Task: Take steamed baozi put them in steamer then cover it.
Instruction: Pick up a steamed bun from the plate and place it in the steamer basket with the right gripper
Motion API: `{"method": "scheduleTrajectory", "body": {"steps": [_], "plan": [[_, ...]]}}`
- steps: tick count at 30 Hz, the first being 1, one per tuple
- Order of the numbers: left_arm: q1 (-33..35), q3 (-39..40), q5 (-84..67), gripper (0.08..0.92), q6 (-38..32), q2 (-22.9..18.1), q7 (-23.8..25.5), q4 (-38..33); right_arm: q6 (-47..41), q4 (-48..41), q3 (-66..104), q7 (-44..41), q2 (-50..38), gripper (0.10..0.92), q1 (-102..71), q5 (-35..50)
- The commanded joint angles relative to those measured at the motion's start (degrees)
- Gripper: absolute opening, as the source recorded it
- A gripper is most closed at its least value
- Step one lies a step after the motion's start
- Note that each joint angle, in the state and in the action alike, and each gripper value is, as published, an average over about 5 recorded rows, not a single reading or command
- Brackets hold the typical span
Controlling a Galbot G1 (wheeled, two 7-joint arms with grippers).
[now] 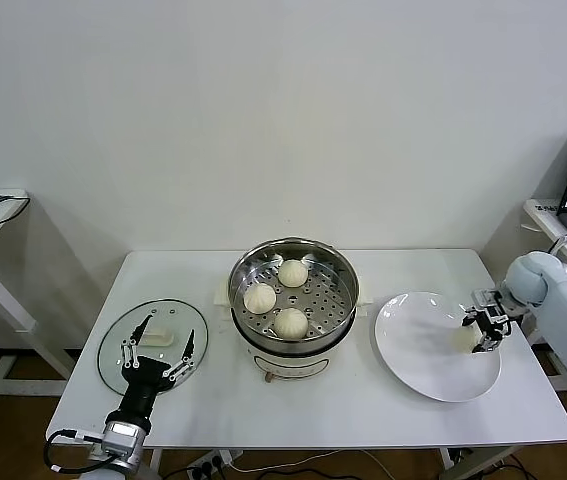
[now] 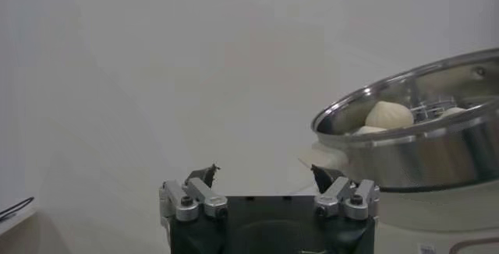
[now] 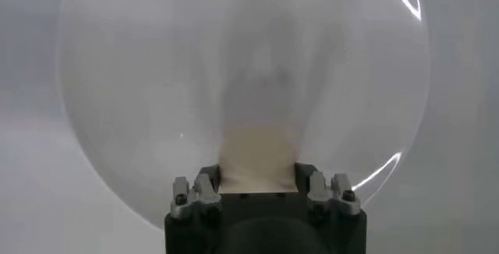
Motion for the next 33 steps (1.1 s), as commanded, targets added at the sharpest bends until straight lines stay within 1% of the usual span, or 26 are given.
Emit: {"method": "scheduleTrajectory", "body": {"steps": [1,5,9,14,18,22,25,29,33], "plan": [[-0.1,0.2,0.0,0.823,0.1,0.0,0.0,-0.1,-5.9,9.0,-13.9,-1.2,-7.8,0.652,11.0,14.8],[-0.2,0.5,0.1,0.823,0.1,0.0,0.0,-0.2,-11.9,17.1,-26.8,-1.9,-13.5,0.653,24.2,25.6],[-0.2,0.4,0.0,0.823,0.1,0.3,0.0,-0.3,-18.3,25.3,-41.3,-2.1,-16.5,0.653,39.0,35.5],[-0.2,0.0,-0.3,0.823,-0.1,0.9,0.2,-0.4,-23.3,33.8,-58.0,-1.5,-16.2,0.655,57.1,43.9],[-0.4,-0.1,-0.5,0.823,-0.3,1.2,0.2,-0.2,-26.2,38.3,-64.8,-0.2,-13.3,0.666,65.5,49.7],[-0.6,-0.3,-1.2,0.823,-0.3,1.9,0.2,-0.4,-28.8,39.9,-69.5,1.6,-7.8,0.67,71.6,55.3],[-0.8,-0.6,-1.7,0.823,-0.2,2.1,0.3,-0.6,-30.6,39.7,-70.8,3.2,-3.4,0.67,72.8,59.2],[-1.1,-1.1,-2.2,0.823,-0.1,2.2,0.3,-0.7,-32.2,38.1,-70.4,5.1,2.3,0.67,71.5,62.4],[-1.4,-1.5,-2.5,0.823,0.1,2.4,0.4,-0.5,-33.2,34.7,-68.3,6.4,8.6,0.67,68.1,63.4]]}}
